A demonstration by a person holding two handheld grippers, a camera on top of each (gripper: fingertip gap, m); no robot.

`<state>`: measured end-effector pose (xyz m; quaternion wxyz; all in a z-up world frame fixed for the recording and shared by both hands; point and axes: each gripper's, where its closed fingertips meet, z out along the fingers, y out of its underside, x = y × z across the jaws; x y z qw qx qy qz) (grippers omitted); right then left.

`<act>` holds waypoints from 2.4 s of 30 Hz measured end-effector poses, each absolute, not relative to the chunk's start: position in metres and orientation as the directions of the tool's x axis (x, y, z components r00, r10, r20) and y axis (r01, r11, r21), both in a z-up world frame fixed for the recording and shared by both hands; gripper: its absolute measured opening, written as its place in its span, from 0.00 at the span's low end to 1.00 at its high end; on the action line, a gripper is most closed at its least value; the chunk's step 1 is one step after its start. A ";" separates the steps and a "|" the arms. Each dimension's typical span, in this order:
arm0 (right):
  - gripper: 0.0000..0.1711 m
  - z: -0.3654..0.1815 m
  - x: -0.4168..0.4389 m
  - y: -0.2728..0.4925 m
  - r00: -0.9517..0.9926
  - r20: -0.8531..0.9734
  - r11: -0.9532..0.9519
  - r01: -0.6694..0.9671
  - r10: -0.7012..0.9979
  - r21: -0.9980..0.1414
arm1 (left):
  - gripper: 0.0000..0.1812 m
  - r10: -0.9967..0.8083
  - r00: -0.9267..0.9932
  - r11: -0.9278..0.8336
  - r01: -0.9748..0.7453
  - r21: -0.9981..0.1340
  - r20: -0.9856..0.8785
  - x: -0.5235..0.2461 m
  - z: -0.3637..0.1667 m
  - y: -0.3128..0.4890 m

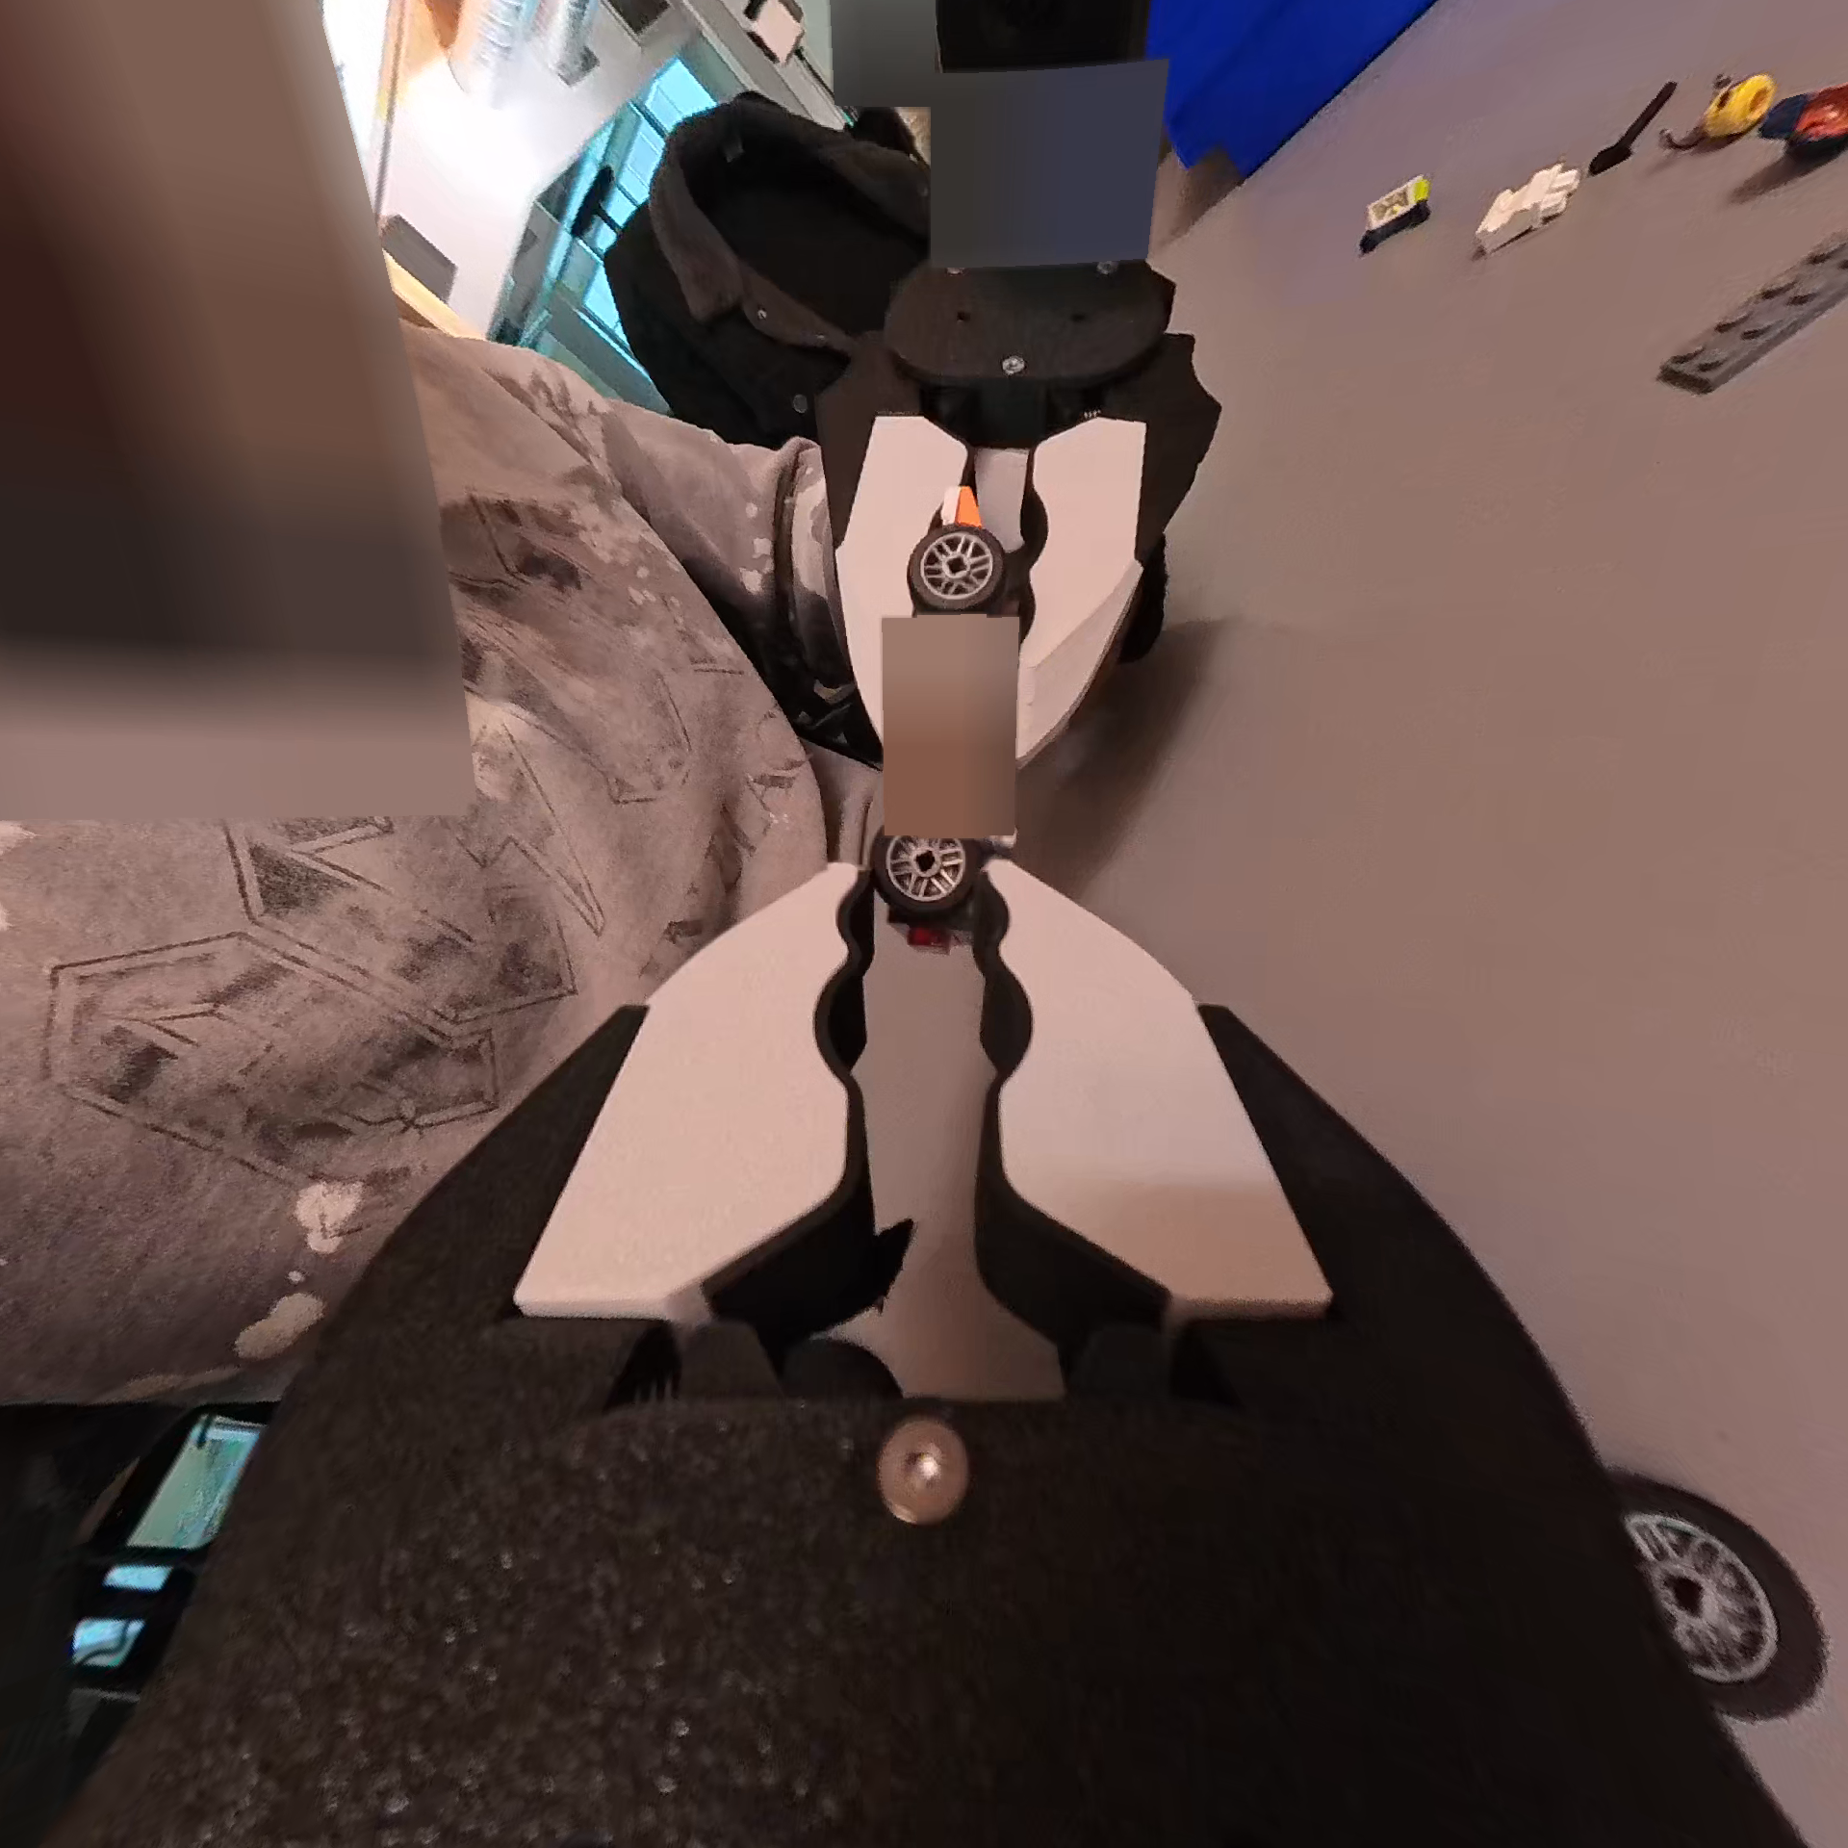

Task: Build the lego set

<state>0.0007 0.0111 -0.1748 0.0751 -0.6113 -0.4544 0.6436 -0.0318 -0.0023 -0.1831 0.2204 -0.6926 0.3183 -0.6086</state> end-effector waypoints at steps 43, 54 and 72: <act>0.11 -0.170 0.003 -0.003 -0.259 -0.440 -0.240 0.554 0.860 -0.797 | 0.12 -0.725 -0.016 -0.673 -0.192 -0.714 0.688 -0.028 -0.177 -0.016; 0.13 -0.171 0.000 -0.014 -0.300 -0.457 -0.218 0.582 0.837 -0.783 | 0.12 -0.726 -0.041 -0.666 -0.206 -0.717 0.686 -0.027 -0.174 -0.022; 0.12 -0.156 -0.006 -0.013 -0.392 -0.690 -0.521 0.458 0.609 -0.720 | 0.12 -0.631 -0.084 -0.754 -0.168 -0.635 0.771 -0.032 -0.167 -0.019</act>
